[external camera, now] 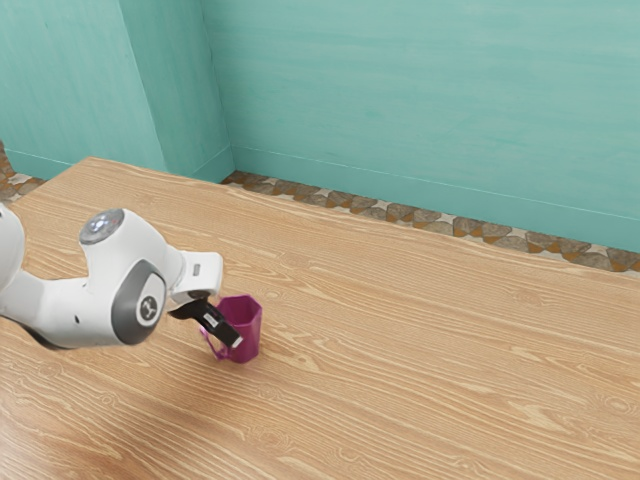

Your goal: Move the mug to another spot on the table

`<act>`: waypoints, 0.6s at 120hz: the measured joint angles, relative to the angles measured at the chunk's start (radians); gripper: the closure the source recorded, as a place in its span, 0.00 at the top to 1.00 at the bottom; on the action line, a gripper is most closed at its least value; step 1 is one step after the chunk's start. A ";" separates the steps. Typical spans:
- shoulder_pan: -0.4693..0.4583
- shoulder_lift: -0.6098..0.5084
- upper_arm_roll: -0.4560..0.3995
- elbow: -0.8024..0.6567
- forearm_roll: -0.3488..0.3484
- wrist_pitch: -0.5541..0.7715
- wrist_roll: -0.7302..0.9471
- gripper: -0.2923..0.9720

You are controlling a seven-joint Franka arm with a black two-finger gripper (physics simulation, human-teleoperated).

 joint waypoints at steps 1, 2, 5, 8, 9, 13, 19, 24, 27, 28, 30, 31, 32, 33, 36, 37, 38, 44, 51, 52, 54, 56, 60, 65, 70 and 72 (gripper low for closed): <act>-0.001 -0.004 0.000 0.000 0.000 0.000 0.000 0.72; -0.001 -0.007 0.000 -0.001 0.000 -0.001 0.000 0.72; -0.002 -0.018 0.000 -0.002 0.000 -0.002 0.001 0.72; -0.002 -0.030 0.000 -0.004 0.000 -0.004 0.001 0.73; -0.001 -0.035 0.000 -0.005 -0.001 -0.005 0.001 0.73; 0.003 -0.052 0.000 -0.008 -0.001 -0.008 0.001 0.74; 0.011 -0.079 0.000 -0.014 0.000 -0.013 0.002 0.74; 0.013 -0.101 0.001 -0.017 -0.001 -0.017 0.002 0.75; 0.010 -0.116 0.002 -0.017 -0.001 -0.020 0.003 0.75; 0.009 -0.120 0.002 -0.018 -0.001 -0.021 0.003 0.75; 0.007 -0.129 0.002 -0.018 -0.001 -0.023 0.003 0.75; 0.006 -0.134 0.003 -0.018 -0.001 -0.023 0.003 0.75; 0.006 -0.138 0.003 -0.018 -0.001 -0.024 0.003 0.75; 0.005 -0.142 0.003 -0.018 -0.001 -0.025 0.003 0.75; 0.005 -0.155 0.003 -0.018 -0.001 -0.027 0.003 0.76; 0.004 -0.159 0.003 -0.017 -0.001 -0.027 0.003 0.76; 0.004 -0.163 0.003 -0.017 -0.001 -0.028 0.003 0.76; 0.002 -0.181 0.002 -0.011 0.000 -0.031 0.004 0.76; -0.002 -0.188 0.002 0.006 0.004 -0.036 0.004 0.76; -0.002 -0.189 0.002 0.011 0.005 -0.038 0.004 0.76; -0.003 -0.189 0.002 0.020 0.008 -0.043 0.004 0.76; -0.003 -0.188 0.002 0.030 0.012 -0.047 0.004 0.76; -0.003 -0.186 0.002 0.055 0.023 -0.061 0.004 0.76; -0.001 -0.180 0.002 0.094 0.042 -0.086 0.003 0.76; 0.004 -0.159 0.002 0.147 0.067 -0.116 0.003 0.77; 0.007 -0.146 0.003 0.173 0.079 -0.131 0.003 0.77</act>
